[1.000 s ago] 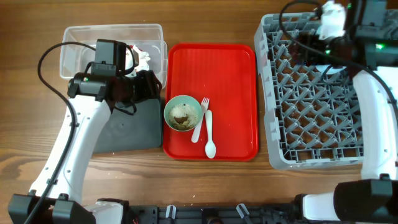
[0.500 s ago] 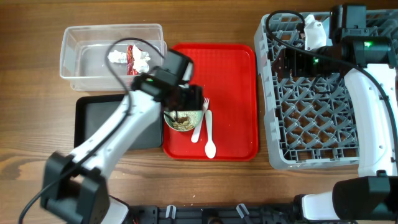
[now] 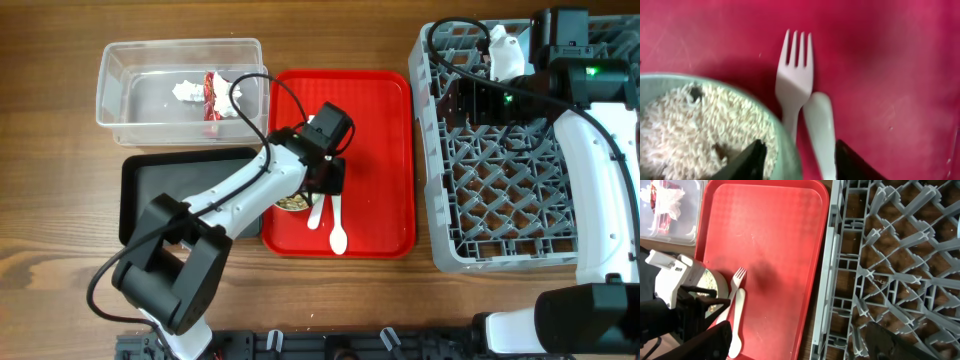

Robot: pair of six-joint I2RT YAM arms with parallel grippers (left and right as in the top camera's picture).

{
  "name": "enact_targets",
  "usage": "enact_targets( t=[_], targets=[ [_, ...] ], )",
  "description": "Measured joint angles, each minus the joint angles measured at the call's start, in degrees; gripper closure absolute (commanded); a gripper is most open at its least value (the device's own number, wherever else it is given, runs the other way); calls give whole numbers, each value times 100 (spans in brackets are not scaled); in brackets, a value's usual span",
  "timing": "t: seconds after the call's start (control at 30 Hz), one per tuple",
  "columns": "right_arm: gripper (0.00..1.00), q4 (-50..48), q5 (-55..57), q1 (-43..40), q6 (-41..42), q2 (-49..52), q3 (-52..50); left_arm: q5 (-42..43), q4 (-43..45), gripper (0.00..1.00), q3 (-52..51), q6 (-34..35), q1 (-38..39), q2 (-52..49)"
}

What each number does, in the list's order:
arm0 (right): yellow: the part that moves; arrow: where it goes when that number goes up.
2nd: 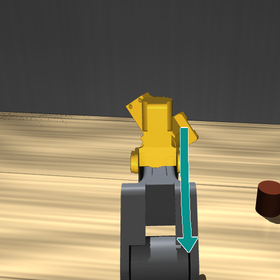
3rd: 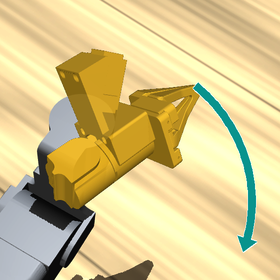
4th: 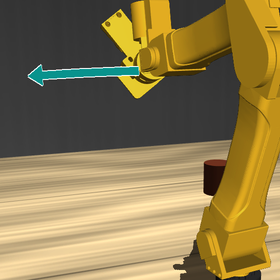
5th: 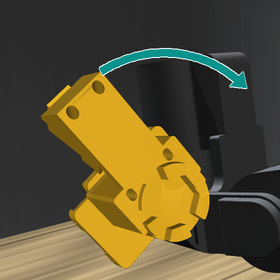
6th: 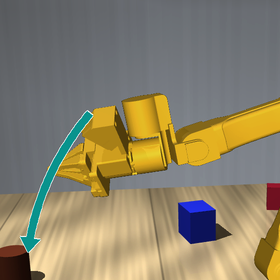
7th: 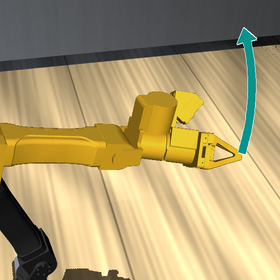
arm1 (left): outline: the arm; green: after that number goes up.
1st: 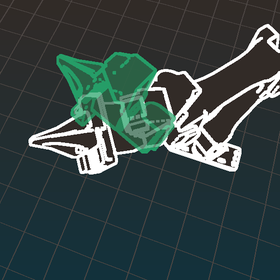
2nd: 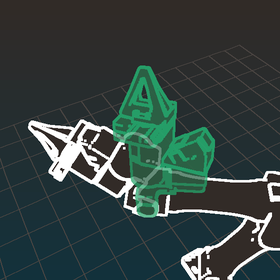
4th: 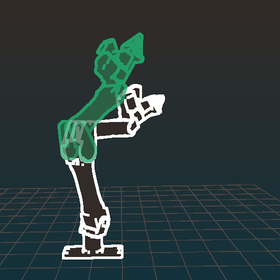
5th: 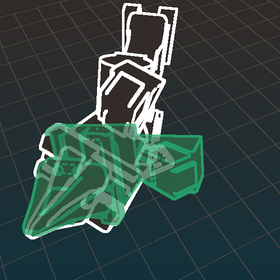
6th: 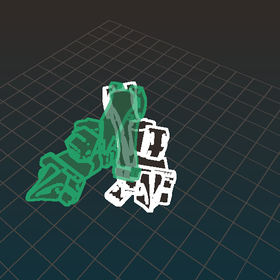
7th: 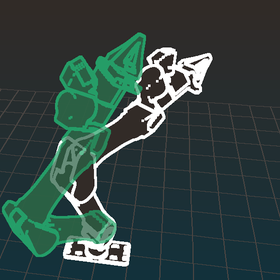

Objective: Sort waste into correct bins and load items into the dishwasher rack
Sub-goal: 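Reach the left gripper to the green rice bowl and grasp its rim, then carry the green bowl left and tip the rice onto the black tray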

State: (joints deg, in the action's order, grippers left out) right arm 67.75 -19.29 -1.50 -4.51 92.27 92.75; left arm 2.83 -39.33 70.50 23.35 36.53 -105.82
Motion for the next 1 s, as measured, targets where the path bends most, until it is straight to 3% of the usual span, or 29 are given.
enact_targets(
  t=[0.33,0.47,0.67,1.0],
  targets=[
    [14,44,0,0,0,0,0,-133,83,63,0,7,63,-144],
    [15,46,0,0,0,0,0,-151,59,81,0,11,66,-221],
    [16,63,0,0,0,0,0,-184,11,96,0,7,66,-221],
    [16,63,0,0,0,0,0,-466,-577,96,271,0,184,-157]
  ],
)
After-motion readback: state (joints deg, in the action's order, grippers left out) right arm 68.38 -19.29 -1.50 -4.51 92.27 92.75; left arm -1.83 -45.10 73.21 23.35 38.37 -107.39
